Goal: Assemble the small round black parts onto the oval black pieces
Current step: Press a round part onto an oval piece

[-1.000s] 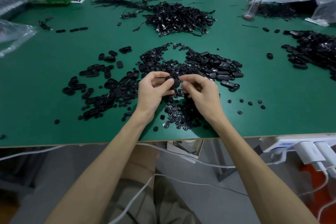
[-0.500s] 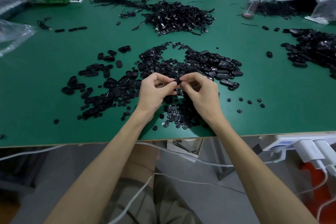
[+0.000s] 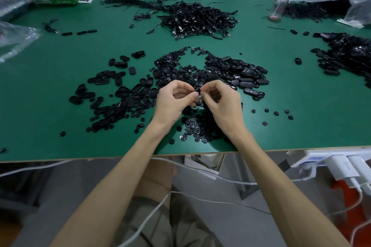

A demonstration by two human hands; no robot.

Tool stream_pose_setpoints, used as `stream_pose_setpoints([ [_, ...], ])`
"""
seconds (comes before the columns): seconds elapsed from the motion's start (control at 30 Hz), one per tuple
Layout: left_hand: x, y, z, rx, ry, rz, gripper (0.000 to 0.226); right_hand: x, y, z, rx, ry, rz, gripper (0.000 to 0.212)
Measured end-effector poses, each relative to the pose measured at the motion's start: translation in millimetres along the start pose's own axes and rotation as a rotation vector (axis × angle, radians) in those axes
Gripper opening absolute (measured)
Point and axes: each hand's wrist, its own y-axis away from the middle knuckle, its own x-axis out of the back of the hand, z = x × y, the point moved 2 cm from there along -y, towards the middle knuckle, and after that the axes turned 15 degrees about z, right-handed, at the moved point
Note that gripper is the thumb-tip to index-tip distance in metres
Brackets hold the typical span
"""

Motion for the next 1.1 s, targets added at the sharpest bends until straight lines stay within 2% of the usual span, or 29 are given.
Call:
stream_pose_setpoints([
  [0.2,-2.5,-3.4,-2.1,-0.026,-0.025,-0.055,0.034,0.0,-0.2,0.5,-0.071,-0.042,-0.017,0.008],
  [0.3,-2.3,-3.3,-2.4,-0.014,0.003,-0.063,0.023,0.9,-1.5,1.1,-0.116,-0.073,-0.022,0.007],
  [0.47,1.3,-4.6,-3.0,0.027,0.085,0.033,0.006,1.2,-1.8,-0.2,-0.113,-0.093,-0.072,0.005],
  [0.77,1.9,-5.4,-3.9,0.0,-0.01,0.029,0.01,1.4,-1.2,-0.8,-0.121,-0.124,-0.096,0.005],
  [1.1,-1.4,-1.9,-1.7,0.084,0.061,-0.05,0.014,3.2,-3.3,1.8,-0.149,-0.102,-0.014,0.005],
])
